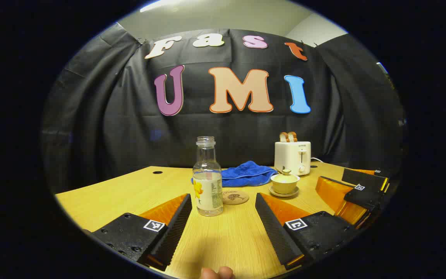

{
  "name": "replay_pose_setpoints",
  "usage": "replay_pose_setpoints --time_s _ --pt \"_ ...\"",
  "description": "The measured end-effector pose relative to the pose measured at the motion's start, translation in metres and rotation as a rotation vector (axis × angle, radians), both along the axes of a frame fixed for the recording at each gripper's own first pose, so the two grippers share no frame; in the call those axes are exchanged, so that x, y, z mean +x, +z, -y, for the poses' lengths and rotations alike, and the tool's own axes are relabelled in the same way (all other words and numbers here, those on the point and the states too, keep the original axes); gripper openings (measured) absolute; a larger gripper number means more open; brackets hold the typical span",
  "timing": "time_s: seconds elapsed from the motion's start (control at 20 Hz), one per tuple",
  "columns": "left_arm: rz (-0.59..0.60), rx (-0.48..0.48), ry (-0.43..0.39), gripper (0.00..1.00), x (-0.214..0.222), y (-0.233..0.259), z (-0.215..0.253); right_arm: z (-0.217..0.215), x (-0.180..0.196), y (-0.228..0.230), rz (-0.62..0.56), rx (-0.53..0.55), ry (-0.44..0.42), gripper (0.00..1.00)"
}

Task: Open the teacup lid with one hand, grasp the water bottle and pour water into the teacup with the other hand; after pouring, place the water bottle on the coaster and then close the teacup lid.

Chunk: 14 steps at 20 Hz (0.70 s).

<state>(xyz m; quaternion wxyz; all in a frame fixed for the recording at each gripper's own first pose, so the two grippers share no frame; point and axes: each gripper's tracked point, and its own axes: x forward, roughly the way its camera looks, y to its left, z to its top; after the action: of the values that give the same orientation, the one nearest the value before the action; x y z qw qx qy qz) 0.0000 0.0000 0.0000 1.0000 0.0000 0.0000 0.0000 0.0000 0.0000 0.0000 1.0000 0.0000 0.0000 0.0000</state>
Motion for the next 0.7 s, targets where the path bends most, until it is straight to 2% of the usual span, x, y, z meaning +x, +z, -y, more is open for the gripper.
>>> replay_pose_setpoints --time_s 0.1,0.15,0.3,0.35,0.45,0.55,0.6,0.65,0.7 --pt "0.000 0.000 0.020 0.96 -0.0004 -0.0009 -0.0038 -0.0039 -0.0003 -0.0016 -0.007 -0.001 0.013 0.93" --pt "-0.002 0.000 0.022 0.96 -0.0004 -0.0008 -0.0038 -0.0035 -0.0005 0.0003 -0.004 -0.002 0.014 0.97" --pt "-0.002 0.001 0.022 0.96 -0.0008 -0.0013 -0.0026 -0.0030 -0.0010 0.0001 -0.004 -0.002 0.014 0.97" --pt "0.000 0.000 0.019 0.96 -0.0008 -0.0016 -0.0028 -0.0036 -0.0004 0.0007 -0.005 -0.002 0.014 0.94" --pt "-0.002 0.000 0.019 0.99 -0.0007 -0.0017 -0.0019 -0.0029 -0.0009 0.0003 -0.004 -0.002 0.014 0.97" --pt "-0.001 -0.001 0.019 0.96 -0.0005 -0.0015 -0.0019 -0.0036 -0.0010 0.0002 -0.006 -0.002 0.013 0.97" --pt "-0.001 -0.001 0.019 0.96 -0.0007 -0.0014 -0.0024 -0.0030 -0.0014 0.0004 -0.005 -0.002 0.013 0.94" --pt "0.001 -0.001 0.019 0.96 -0.0008 -0.0014 -0.0028 -0.0036 -0.0013 0.0008 -0.006 -0.002 0.013 0.97" --pt "-0.001 -0.001 0.019 0.96 -0.0006 -0.0013 -0.0020 -0.0039 -0.0009 0.0004 -0.006 -0.002 0.013 0.94"
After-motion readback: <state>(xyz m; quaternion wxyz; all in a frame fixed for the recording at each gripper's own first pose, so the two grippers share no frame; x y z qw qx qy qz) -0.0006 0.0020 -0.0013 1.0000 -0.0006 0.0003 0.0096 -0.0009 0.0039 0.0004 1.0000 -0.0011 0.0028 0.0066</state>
